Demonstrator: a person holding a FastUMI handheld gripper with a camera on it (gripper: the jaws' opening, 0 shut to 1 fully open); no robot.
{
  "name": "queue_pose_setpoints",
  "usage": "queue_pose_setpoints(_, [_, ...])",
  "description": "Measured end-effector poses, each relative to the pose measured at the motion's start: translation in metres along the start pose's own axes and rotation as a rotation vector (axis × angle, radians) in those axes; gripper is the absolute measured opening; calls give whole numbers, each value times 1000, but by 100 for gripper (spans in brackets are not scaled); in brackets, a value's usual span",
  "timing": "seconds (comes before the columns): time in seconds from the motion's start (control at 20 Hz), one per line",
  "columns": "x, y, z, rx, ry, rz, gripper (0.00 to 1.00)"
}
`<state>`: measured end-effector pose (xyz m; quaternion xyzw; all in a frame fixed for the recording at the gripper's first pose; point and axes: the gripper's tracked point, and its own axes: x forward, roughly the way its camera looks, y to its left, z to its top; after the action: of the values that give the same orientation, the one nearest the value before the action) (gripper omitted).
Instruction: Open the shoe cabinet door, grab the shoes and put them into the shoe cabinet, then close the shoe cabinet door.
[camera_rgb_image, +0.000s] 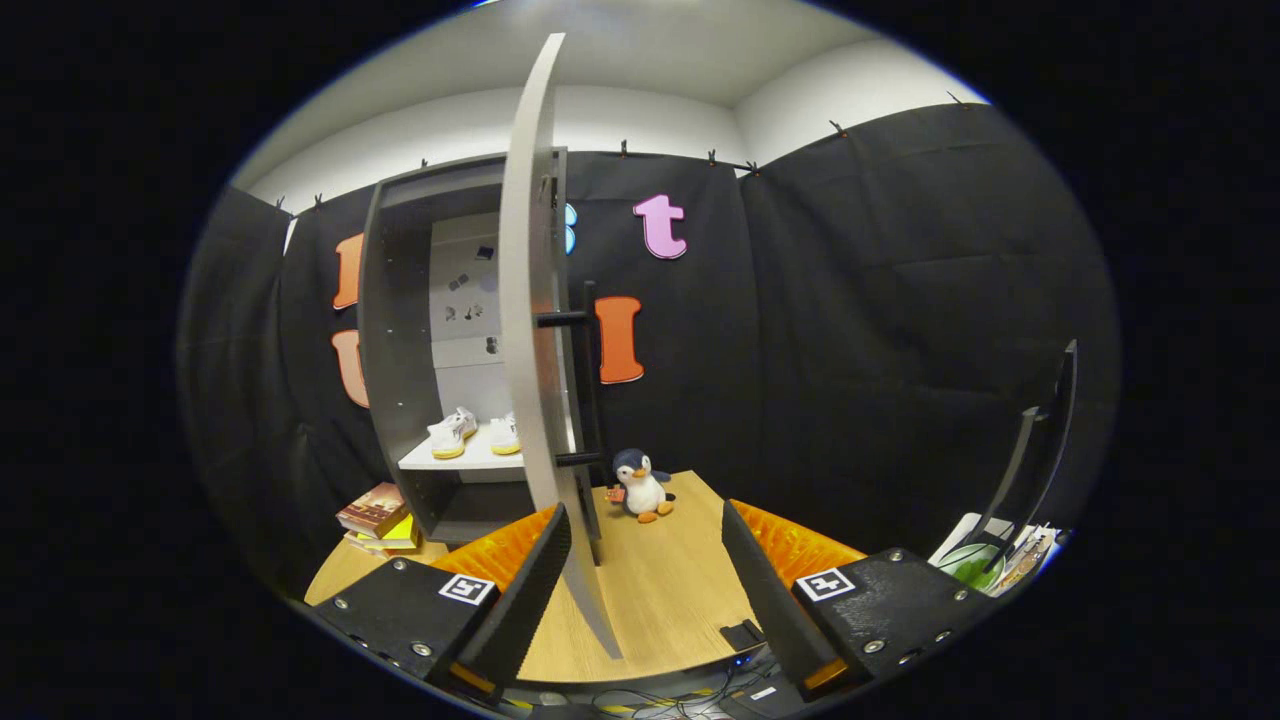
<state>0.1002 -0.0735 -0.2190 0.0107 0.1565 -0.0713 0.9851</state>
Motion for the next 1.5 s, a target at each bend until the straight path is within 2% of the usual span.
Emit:
queue_pose_setpoints(0.3, [29, 5, -27, 4, 42, -11, 94])
queue_pose_setpoints(0.55, [23, 10, -20, -82, 3, -68, 90])
queue_pose_setpoints(0.65, [16, 21, -18, -87, 4, -64, 90])
queue_pose_setpoints(0.85, [13, 60, -26, -53, 22, 1, 90])
queue_pose_setpoints(1.1, [8, 101, -25, -95, 2, 36, 90])
queue_pose_setpoints(1.5, [20, 195, -32, -58, 16, 186, 90])
